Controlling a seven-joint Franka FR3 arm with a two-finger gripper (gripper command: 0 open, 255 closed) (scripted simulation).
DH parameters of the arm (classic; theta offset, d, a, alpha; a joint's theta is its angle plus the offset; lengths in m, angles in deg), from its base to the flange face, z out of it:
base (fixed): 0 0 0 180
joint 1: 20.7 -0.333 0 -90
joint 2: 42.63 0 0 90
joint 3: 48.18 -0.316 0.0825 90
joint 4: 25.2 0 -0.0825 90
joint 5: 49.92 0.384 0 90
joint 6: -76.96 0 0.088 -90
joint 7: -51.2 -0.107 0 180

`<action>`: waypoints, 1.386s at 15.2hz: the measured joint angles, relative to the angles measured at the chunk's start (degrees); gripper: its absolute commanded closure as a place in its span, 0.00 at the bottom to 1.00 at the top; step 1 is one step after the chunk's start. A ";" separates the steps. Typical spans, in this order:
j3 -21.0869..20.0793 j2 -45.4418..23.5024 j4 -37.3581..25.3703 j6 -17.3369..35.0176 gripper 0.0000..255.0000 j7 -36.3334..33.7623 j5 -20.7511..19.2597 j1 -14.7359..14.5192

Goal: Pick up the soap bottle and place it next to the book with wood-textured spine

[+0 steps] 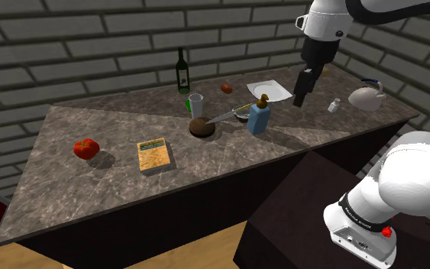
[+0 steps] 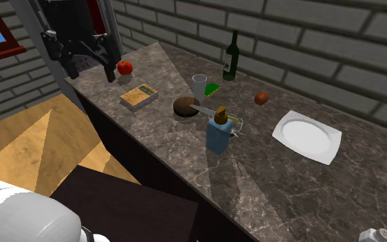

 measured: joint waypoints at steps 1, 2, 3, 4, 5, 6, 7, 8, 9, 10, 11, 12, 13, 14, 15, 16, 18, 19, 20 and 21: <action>0.00 0.00 0.00 0.00 0.00 0.00 0.00 0.00; 0.38 -0.50 0.34 0.87 0.00 0.42 -0.31 0.22; 0.87 -1.58 0.24 1.94 0.00 0.94 -0.71 0.53; 1.57 -2.70 0.37 3.28 0.00 1.67 -1.26 0.94; 2.24 -3.40 1.37 5.08 0.00 2.37 -1.74 1.32; 2.65 -4.67 1.24 6.39 0.00 2.77 -2.05 1.59; 3.58 -6.37 0.85 7.85 0.00 3.74 -2.70 2.13; 4.47 -7.63 0.99 9.38 0.00 4.69 -3.29 2.62; 5.07 -9.20 1.05 11.14 0.00 5.27 -3.64 2.95; 5.59 -10.74 0.91 12.71 0.00 5.78 -3.93 3.22; 6.25 -12.50 0.85 14.54 0.00 6.44 -4.30 3.58; 6.90 -14.16 0.22 15.76 0.00 7.11 -4.59 3.92; 7.74 -15.64 0.04 17.24 0.00 8.03 -4.98 4.36; 8.31 -17.69 -0.38 19.03 0.00 8.58 -5.14 4.59; 9.08 -19.49 -1.20 20.19 0.00 9.44 -5.38 4.97; 9.69 -21.41 -1.78 21.68 0.00 10.10 -5.48 5.21; 10.93 -25.33 -3.13 24.59 0.00 11.51 -5.55 5.71; 11.54 -26.87 -3.78 25.66 0.00 12.26 -5.56 6.00; 12.06 -28.73 -4.28 27.16 0.00 12.87 -5.45 6.19; 12.70 -30.33 -5.20 28.00 0.00 13.75 -5.37 6.50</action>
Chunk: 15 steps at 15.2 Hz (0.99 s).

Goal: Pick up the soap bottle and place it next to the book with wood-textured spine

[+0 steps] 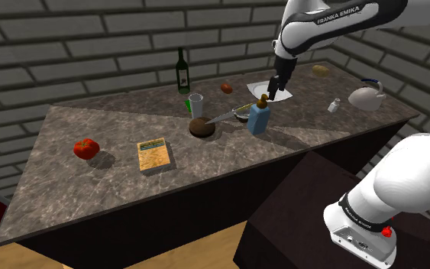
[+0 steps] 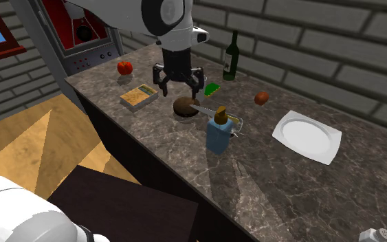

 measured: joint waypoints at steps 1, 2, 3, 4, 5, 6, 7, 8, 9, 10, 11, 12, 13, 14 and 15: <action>0.41 -1.79 -0.84 1.10 0.00 0.54 0.23 0.14; 1.13 -3.93 -2.08 2.17 0.00 1.62 0.49 0.49; 1.64 -5.80 -3.03 3.22 0.00 2.42 0.80 0.74; 2.22 -8.03 -4.43 4.17 0.00 3.41 1.24 1.04; 2.65 -10.43 -6.13 4.99 0.00 4.28 1.79 1.27; 3.04 -12.52 -7.69 5.64 0.00 5.14 2.33 1.55; 3.34 -14.35 -8.92 6.34 0.00 5.88 2.86 1.81; 3.75 -16.29 -10.19 7.11 0.00 6.91 3.44 2.24; 3.99 -18.99 -12.54 7.53 0.00 7.82 4.27 2.59; 4.18 -21.13 -13.88 8.36 0.00 8.69 4.98 2.99; 4.44 -22.69 -15.27 8.58 0.00 9.59 5.53 3.50; 4.54 -24.56 -16.70 9.13 0.00 10.31 6.20 3.90; 4.66 -26.83 -18.67 9.49 0.00 11.29 6.99 4.51; 4.68 -28.97 -20.89 9.42 0.00 11.98 7.67 5.01; 4.61 -30.16 -21.91 9.61 0.00 12.20 8.03 5.19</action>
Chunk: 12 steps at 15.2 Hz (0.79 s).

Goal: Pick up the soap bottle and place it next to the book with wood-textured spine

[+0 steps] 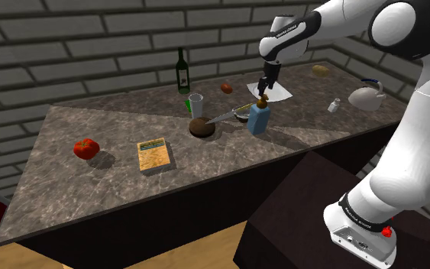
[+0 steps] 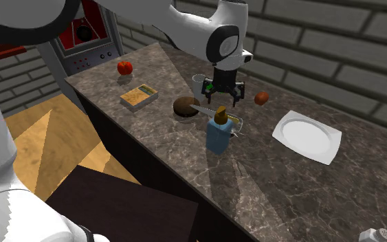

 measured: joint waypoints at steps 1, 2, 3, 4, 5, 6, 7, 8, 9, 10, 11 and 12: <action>-0.08 -0.96 -0.29 0.67 0.00 0.24 0.33 0.15; -0.11 -1.44 -0.14 1.29 0.00 0.48 0.51 0.29; -0.16 -2.05 -0.16 1.87 0.00 0.66 0.72 0.40; -0.24 -2.68 -0.21 2.45 0.00 0.79 0.92 0.48; -0.32 -3.18 0.05 3.19 0.00 0.88 1.09 0.52; -0.40 -3.64 0.23 3.82 0.00 0.92 1.24 0.53; -0.46 -4.01 0.10 4.05 0.00 0.94 1.33 0.55; -0.48 -4.16 0.26 4.36 0.00 1.05 1.41 0.61; -0.49 -4.26 0.31 4.52 0.00 1.08 1.45 0.62; -0.50 -4.31 0.36 4.62 0.00 1.09 1.47 0.62; -0.51 -4.33 0.38 4.66 0.00 1.08 1.47 0.62; -0.51 -4.33 0.40 4.69 0.00 1.08 1.48 0.62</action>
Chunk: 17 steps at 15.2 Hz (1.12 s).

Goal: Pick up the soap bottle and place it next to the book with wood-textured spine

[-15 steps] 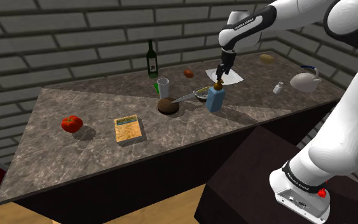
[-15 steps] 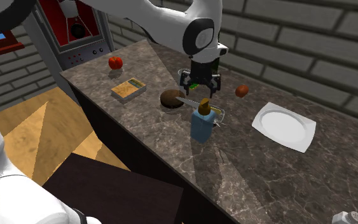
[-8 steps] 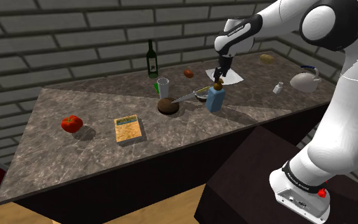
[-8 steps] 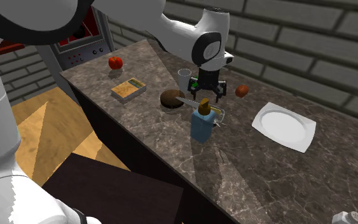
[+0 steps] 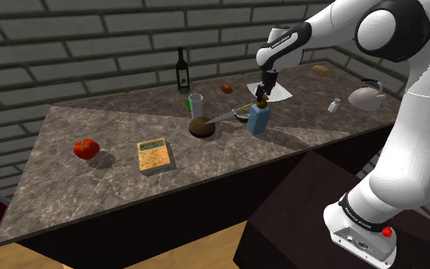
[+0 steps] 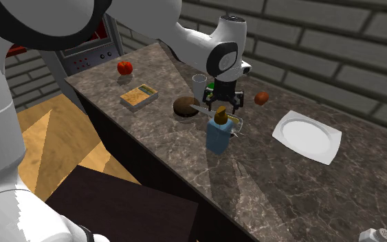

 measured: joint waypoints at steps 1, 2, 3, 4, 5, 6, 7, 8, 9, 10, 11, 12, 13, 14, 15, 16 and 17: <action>0.00 0.00 0.01 0.01 0.00 0.00 0.00 0.00; 0.00 0.00 0.01 0.01 1.00 0.00 0.00 0.00; 0.00 0.00 0.01 0.01 1.00 0.00 0.00 0.00; 0.00 0.00 0.01 0.01 1.00 0.00 0.00 0.00; 0.00 -0.01 0.01 0.01 1.00 0.00 0.00 0.00; -0.01 -0.01 0.01 0.01 1.00 0.00 0.01 0.00; -0.01 -0.01 0.01 0.01 1.00 0.00 0.01 0.00; -0.01 -0.01 0.01 0.01 1.00 0.00 0.01 -0.01; -0.01 -0.01 0.01 0.01 1.00 0.00 0.01 -0.01; -0.01 -0.01 0.01 0.01 1.00 0.00 0.00 -0.01; -0.01 -0.01 0.02 0.00 1.00 0.00 0.00 -0.01; -0.01 -0.01 0.02 0.01 1.00 0.00 0.01 0.00; 0.01 0.17 -0.06 -0.26 1.00 -0.12 -0.07 -0.07; 0.08 0.62 -0.06 -0.70 1.00 -0.19 -0.22 -0.12; 0.17 1.06 -0.18 -1.23 1.00 -0.19 -0.35 -0.11; 0.26 1.49 -0.41 -1.87 1.00 -0.20 -0.49 -0.09; 0.31 1.89 -0.70 -2.54 1.00 -0.37 -0.64 -0.18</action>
